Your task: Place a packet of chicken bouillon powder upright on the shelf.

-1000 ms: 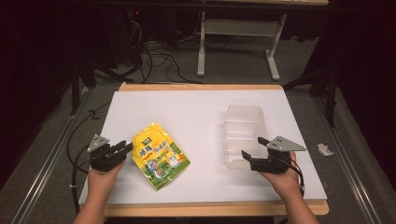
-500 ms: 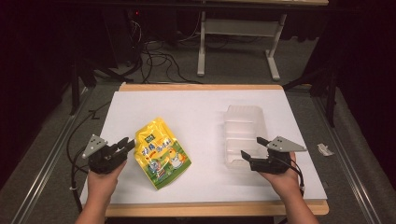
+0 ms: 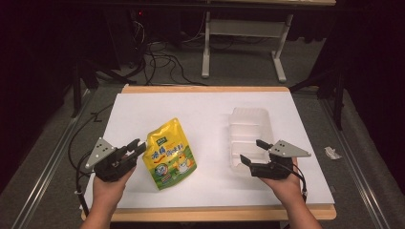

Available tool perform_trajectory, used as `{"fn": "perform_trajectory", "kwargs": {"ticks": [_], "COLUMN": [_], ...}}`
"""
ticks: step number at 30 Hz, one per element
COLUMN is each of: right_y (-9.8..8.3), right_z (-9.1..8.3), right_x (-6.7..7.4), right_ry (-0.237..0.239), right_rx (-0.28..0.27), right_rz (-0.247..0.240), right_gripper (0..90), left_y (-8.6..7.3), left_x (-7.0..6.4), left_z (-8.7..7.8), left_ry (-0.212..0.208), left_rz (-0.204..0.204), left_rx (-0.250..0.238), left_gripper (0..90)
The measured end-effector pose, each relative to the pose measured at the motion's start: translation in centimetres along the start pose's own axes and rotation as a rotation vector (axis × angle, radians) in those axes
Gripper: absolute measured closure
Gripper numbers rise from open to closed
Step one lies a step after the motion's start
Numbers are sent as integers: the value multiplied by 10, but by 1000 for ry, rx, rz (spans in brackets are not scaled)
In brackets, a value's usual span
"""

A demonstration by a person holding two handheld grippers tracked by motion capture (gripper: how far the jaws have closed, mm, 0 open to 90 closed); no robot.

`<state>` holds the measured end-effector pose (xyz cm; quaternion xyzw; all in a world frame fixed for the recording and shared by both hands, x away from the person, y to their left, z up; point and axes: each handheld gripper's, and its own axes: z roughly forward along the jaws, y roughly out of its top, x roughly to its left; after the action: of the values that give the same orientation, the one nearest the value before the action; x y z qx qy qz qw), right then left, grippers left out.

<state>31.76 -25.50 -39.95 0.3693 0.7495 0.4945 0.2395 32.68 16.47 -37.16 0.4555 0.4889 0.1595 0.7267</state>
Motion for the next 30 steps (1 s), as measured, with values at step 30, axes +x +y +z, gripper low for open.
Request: {"fn": "perform_trajectory", "kwargs": {"ticks": [30], "right_y": [46], "right_z": [74], "right_x": [62], "right_ry": [202], "right_rx": [4], "right_rz": [-41], "right_gripper": [196], "left_y": [-5], "left_x": [-27], "left_z": [-5], "left_ry": [-78], "left_rz": [51], "left_rx": [27], "left_gripper": [698]}}
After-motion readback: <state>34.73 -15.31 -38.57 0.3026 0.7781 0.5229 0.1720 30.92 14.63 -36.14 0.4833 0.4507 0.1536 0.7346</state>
